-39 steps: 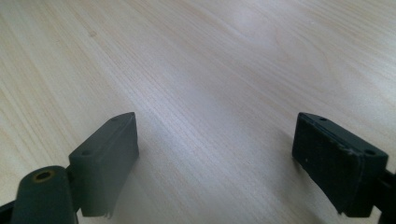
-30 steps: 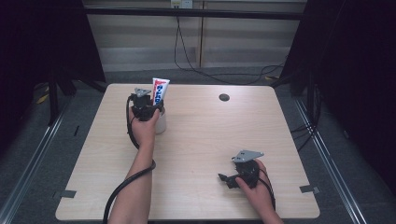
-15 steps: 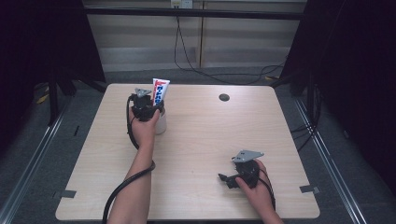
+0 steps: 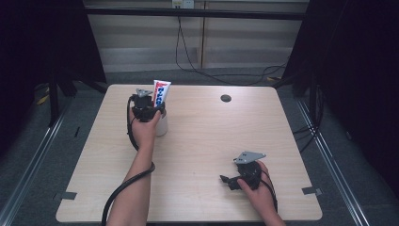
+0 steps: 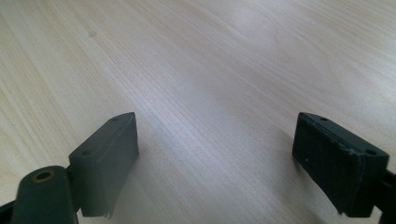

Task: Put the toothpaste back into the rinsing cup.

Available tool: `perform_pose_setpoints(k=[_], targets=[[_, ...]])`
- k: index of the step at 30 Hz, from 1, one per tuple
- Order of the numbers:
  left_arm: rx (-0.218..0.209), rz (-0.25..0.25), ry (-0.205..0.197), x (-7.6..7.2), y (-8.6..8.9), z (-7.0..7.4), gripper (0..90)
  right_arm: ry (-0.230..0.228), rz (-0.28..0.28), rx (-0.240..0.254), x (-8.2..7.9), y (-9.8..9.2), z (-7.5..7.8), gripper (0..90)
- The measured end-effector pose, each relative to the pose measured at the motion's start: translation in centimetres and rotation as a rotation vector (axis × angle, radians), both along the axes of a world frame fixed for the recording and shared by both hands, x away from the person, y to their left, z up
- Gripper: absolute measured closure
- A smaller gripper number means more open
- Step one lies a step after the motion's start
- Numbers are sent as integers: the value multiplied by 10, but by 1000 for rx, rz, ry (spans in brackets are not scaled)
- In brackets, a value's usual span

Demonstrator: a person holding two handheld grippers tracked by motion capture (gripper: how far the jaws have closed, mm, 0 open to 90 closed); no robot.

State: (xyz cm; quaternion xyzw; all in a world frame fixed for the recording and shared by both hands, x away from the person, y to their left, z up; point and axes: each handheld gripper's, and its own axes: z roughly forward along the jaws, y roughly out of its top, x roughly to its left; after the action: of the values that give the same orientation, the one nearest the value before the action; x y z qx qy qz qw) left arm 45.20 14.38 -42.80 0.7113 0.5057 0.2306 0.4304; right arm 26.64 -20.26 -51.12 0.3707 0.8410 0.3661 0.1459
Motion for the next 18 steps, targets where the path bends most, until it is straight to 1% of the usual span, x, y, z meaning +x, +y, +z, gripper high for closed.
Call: perform_pose_setpoints(k=[3, 4, 5, 12, 14, 18], targets=[[4, -5, -7, 0, 0, 0, 585, 0, 0, 0, 0, 0, 0, 141], [-14, 1, -11, -1, 1, -2, 587, 0, 0, 0, 0, 0, 0, 142], [-16, 2, -11, -1, 1, -2, 586, 0, 0, 0, 0, 0, 0, 141], [-3, 5, 1, 0, 0, -1, 563, 0, 0, 0, 0, 0, 0, 142], [5, 3, 2, 0, -1, 0, 563, 0, 0, 0, 0, 0, 0, 142], [4, -1, 6, 1, 0, 0, 575, 0, 0, 0, 0, 0, 0, 142]])
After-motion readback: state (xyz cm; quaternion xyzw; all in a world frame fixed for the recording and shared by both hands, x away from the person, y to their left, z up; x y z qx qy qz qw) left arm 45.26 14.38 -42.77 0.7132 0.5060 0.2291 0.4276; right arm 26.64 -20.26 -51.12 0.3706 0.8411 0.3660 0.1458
